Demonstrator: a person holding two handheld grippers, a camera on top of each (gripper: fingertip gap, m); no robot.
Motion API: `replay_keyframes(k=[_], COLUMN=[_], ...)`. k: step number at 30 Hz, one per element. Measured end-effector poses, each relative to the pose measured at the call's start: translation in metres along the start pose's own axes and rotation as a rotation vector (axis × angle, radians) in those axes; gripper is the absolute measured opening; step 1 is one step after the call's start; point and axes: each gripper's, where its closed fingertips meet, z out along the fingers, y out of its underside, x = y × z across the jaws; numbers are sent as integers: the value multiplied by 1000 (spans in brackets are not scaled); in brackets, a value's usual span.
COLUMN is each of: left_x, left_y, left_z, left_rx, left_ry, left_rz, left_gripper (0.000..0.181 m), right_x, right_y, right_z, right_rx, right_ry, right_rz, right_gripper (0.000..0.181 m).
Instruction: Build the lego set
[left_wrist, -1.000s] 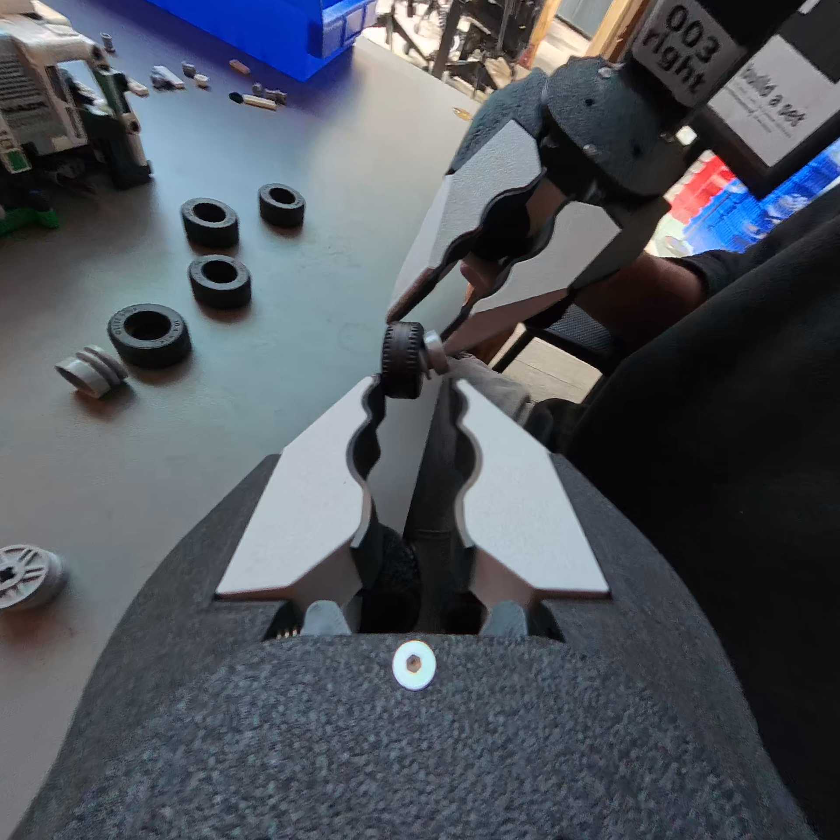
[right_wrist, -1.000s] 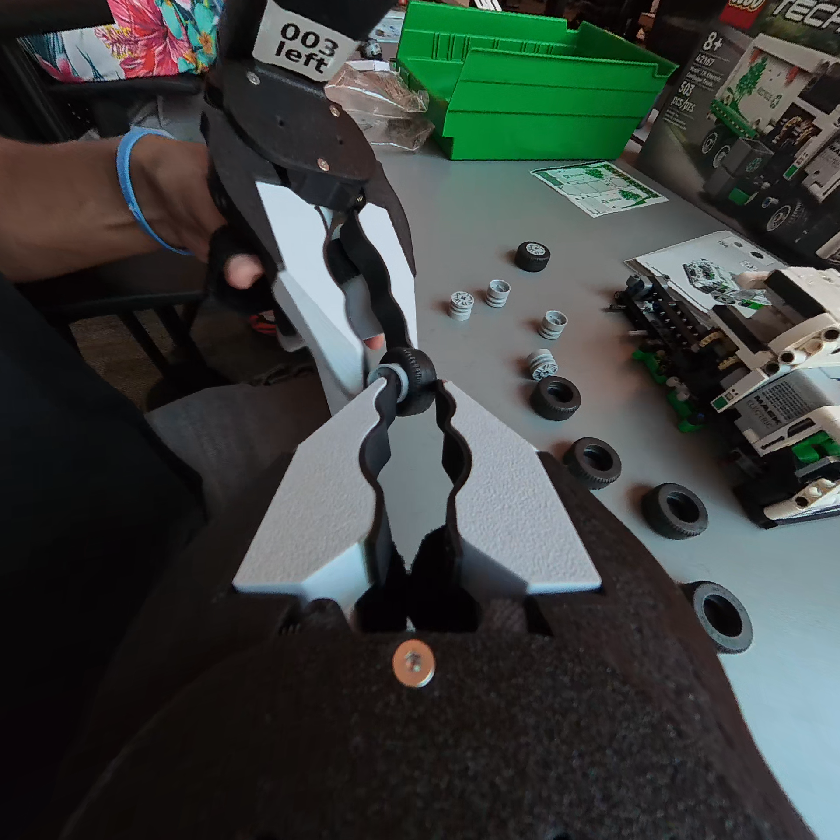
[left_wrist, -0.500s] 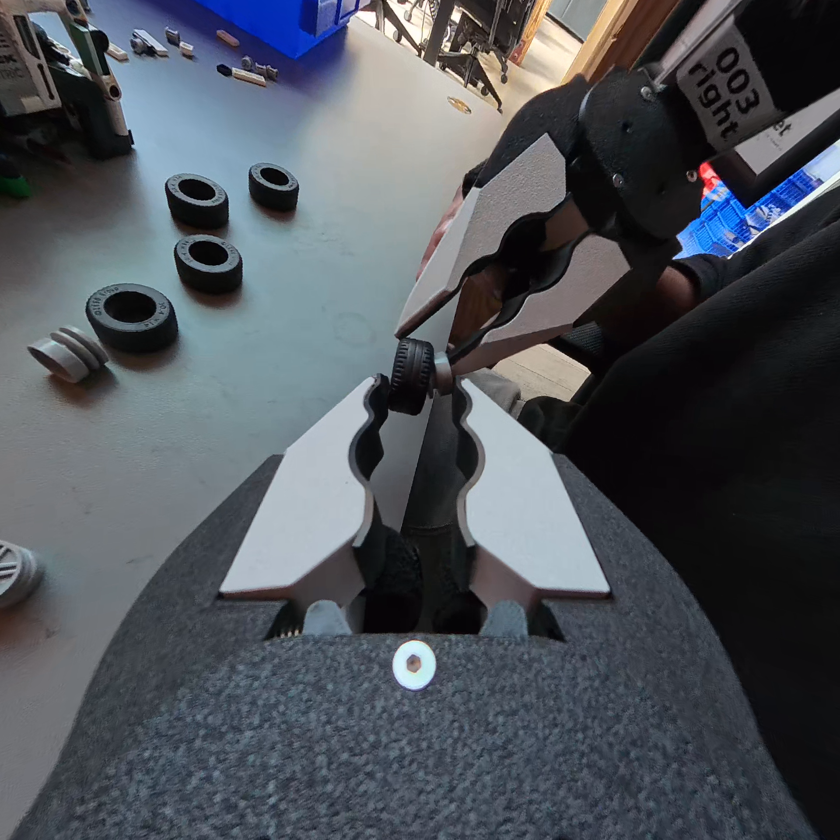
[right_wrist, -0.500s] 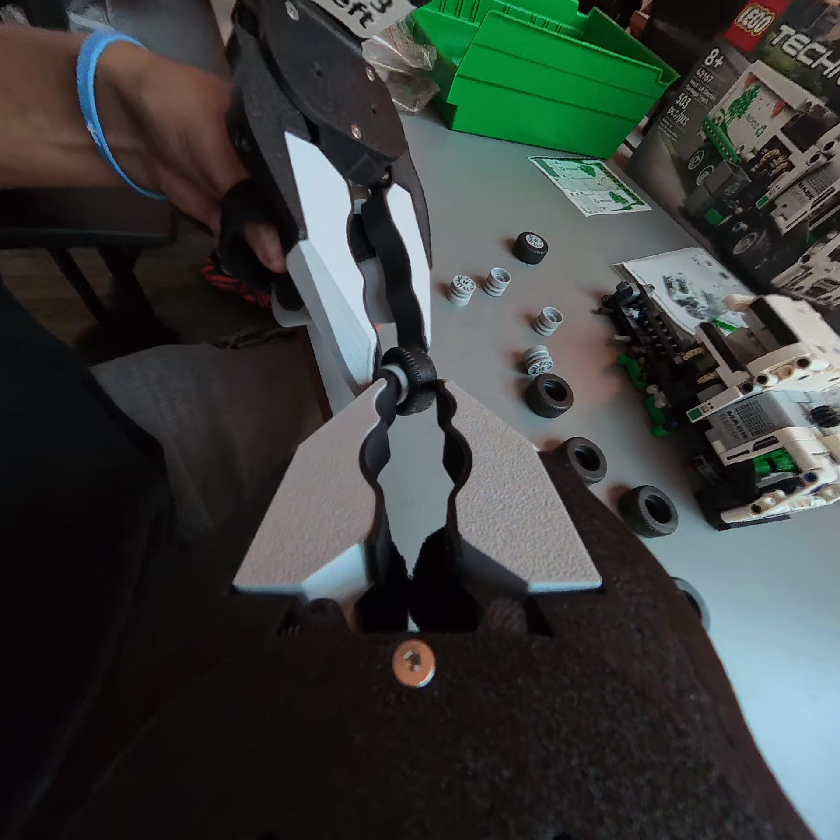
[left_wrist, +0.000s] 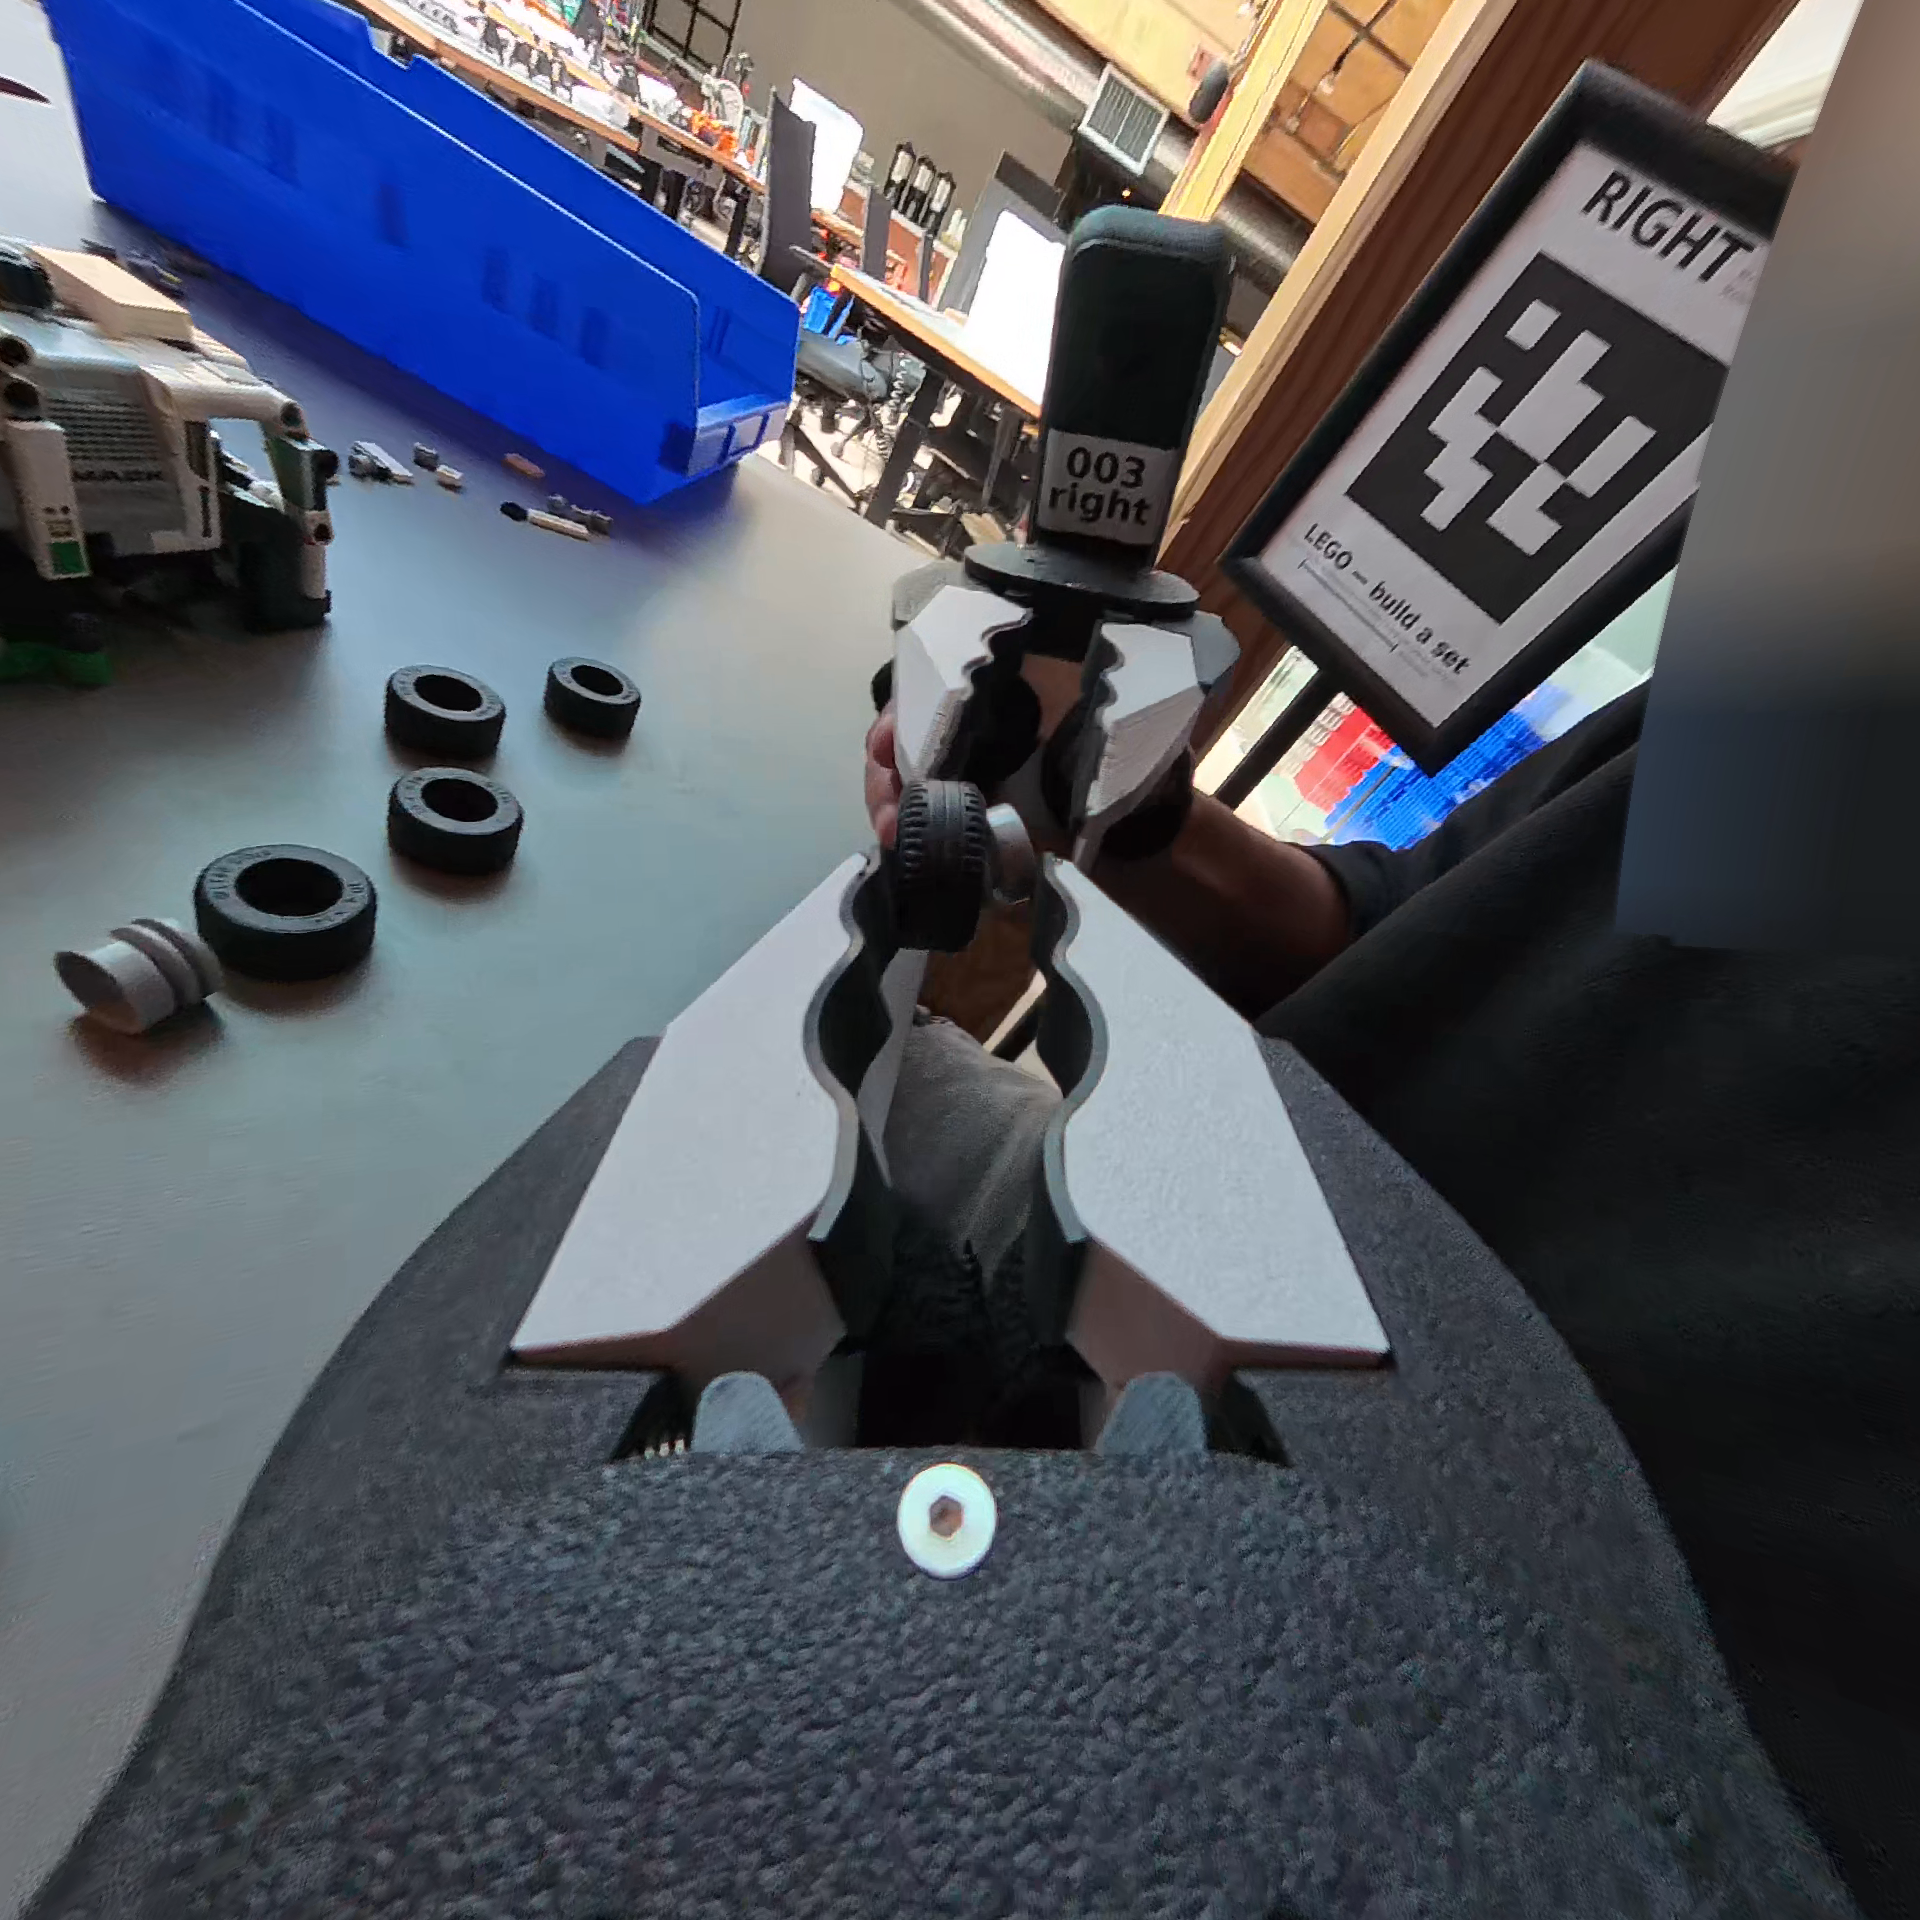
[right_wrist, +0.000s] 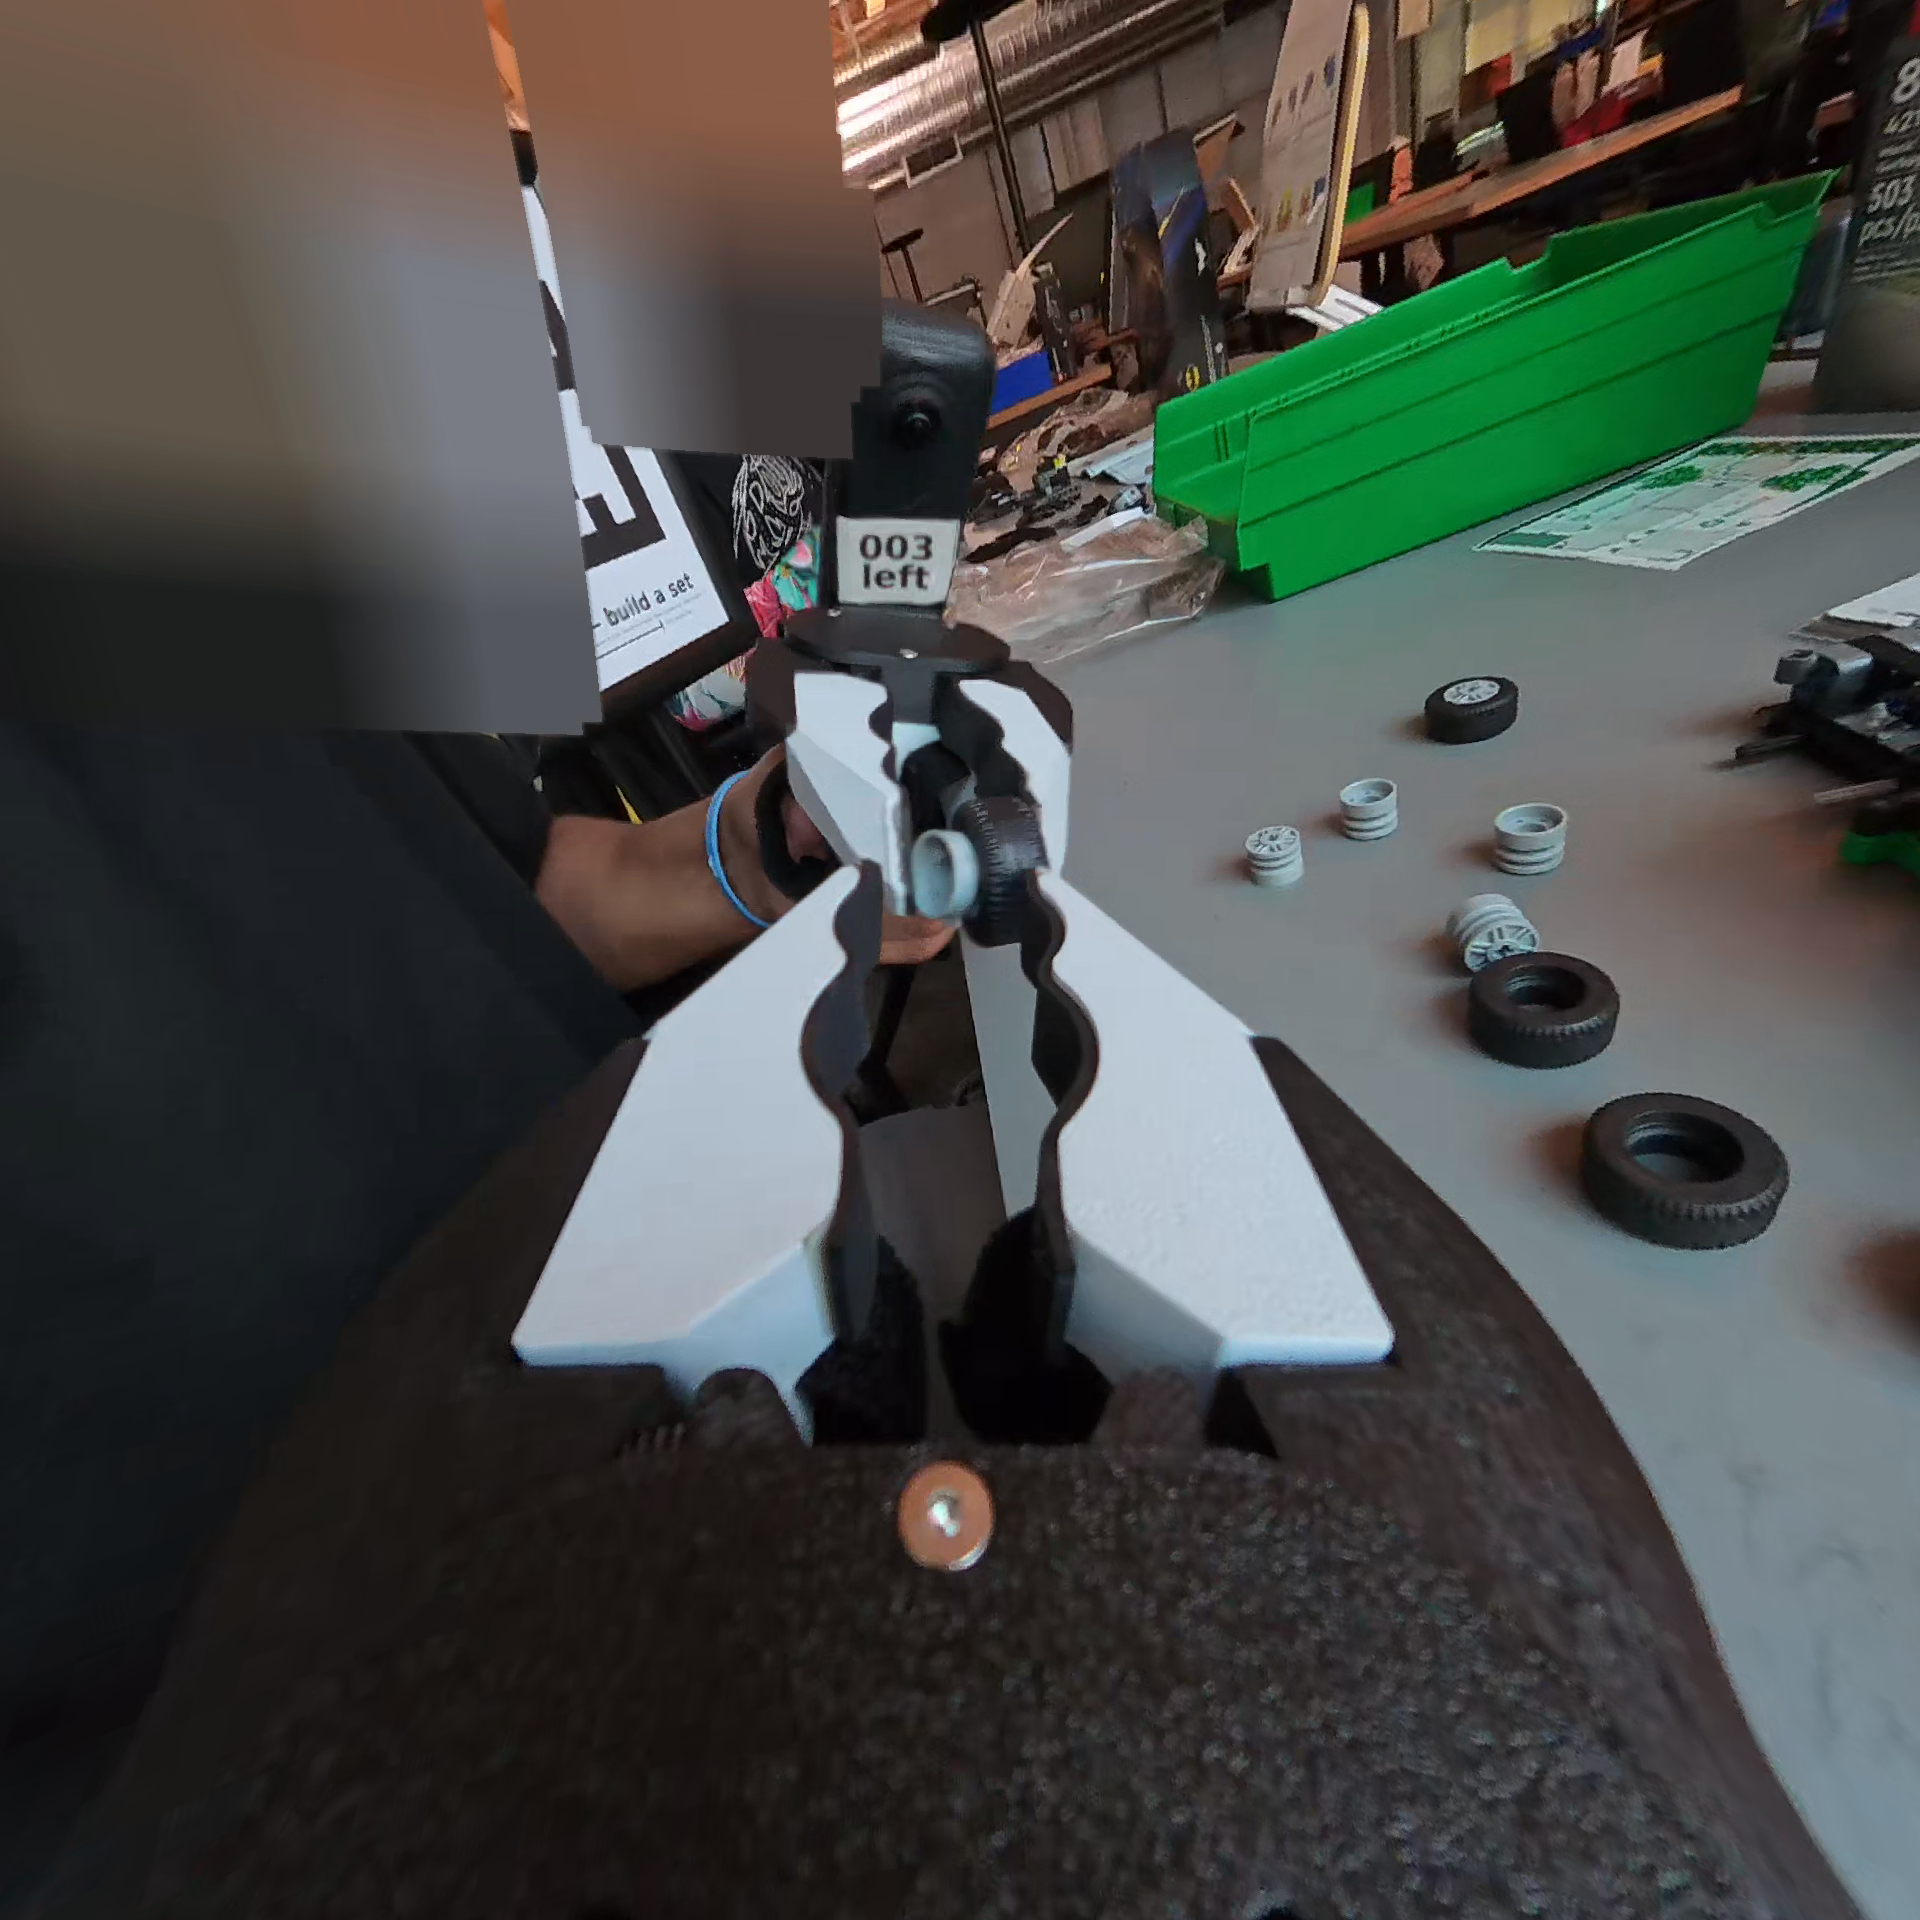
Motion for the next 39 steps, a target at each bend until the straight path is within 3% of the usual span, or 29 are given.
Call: replay_keyframes(k=[4, 12, 17, 25, 32, 39], left_x=[11, 13, 0, -14, -9, -13], left_y=[0, 3, 7, 6, 17, 20], left_z=[7, 11, 10, 5, 4, 2], left_rx=[11, -6, -63, -159, -215, -251], left_ry=[59, 37, -101, -351, -264, -320], left_rz=[-22, 6, 118, 347, 260, 319], left_gripper=[23, 22, 23, 28, 27, 25], right_x=[1, 0, 10, 19, 13, 15], right_y=[1, 6, 11, 17, 23, 25], right_z=[1, 0, 0, 1, 4, 5], right_rx=[9, 2, -48, -69, -99, -102], right_ry=[-6, -14, 109, 180, 154, 171], right_rz=[-2, 50, -28, -74, -113, -100], right_gripper=[25, 19, 19, 18, 18, 19])
